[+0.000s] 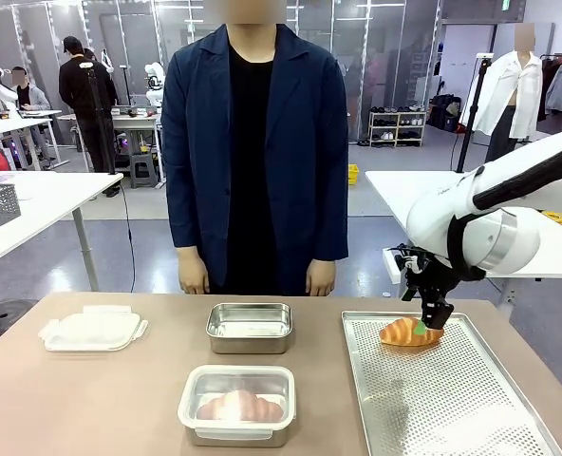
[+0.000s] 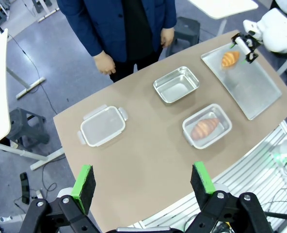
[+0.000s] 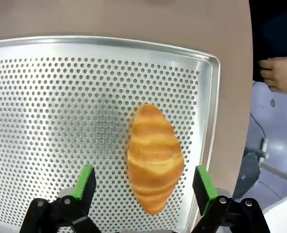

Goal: Place the bread into the airtight container.
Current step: Pick up a Butter Roll and place it into an empty Airtight Container.

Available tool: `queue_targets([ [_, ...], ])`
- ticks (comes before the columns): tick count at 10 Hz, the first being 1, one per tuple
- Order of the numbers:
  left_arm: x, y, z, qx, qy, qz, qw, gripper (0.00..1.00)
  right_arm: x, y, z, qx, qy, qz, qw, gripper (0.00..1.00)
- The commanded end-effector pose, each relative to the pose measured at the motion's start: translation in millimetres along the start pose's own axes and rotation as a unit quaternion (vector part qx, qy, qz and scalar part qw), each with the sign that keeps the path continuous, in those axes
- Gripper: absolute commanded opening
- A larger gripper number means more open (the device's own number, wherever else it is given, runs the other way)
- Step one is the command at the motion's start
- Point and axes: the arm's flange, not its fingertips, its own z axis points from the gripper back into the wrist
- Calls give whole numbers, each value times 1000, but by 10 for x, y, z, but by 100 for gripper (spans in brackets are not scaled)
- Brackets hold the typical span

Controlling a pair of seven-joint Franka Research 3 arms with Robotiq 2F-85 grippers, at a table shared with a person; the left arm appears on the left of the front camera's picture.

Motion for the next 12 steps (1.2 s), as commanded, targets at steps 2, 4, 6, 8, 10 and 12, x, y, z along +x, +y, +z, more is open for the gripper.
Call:
queue_targets([
  [2, -3, -2, 4, -4, -2, -1, 1000, 100, -20, -234, -173, 27, 7, -7, 1000, 100],
  [4, -3, -2, 4, -4, -2, -1, 1000, 100, -37, -302, -333, 53, 16, -29, 998, 100],
  [6, -3, -2, 4, -4, -2, -1, 1000, 100, -55, -349, -449, 77, 30, -35, 996, 100],
  [8, -3, -2, 4, -4, -2, -1, 1000, 100, -61, -418, -557, 107, 54, -35, 992, 100],
  [10, -3, -2, 4, -4, -2, -1, 1000, 100, -25, -420, -604, 110, 78, -33, 990, 83],
  [12, -3, -2, 4, -4, -2, -1, 1000, 100, -8, -432, -649, 115, 89, -32, 989, 63],
])
